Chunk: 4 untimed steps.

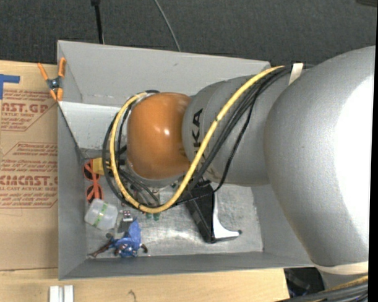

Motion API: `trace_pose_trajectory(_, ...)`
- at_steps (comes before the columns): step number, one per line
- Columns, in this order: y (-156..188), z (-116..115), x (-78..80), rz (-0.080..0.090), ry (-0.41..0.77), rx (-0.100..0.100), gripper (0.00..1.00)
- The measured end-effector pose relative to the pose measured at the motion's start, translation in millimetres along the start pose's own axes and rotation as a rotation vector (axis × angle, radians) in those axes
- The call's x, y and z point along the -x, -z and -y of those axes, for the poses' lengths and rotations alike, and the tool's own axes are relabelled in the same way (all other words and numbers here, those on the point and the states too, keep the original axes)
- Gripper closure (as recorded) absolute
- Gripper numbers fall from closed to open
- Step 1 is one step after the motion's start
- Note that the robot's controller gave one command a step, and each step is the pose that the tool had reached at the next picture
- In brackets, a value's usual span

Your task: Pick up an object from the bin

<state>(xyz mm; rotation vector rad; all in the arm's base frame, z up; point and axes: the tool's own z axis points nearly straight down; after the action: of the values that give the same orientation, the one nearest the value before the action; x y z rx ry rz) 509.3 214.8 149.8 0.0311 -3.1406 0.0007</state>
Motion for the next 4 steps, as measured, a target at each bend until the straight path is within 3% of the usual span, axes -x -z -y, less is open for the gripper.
trace_pose_trajectory(1,6.9,18.9,0.2,0.001,0.229,0.002,0.00)
trace_pose_trajectory(2,18.5,59.1,4.3,0.001,0.127,0.002,0.00)
trace_pose_trajectory(3,-50.3,-4.4,0.7,0.007,0.427,-0.027,1.00)
trace_pose_trajectory(4,-50.9,-7.7,2.2,0.023,0.433,-0.019,0.00)
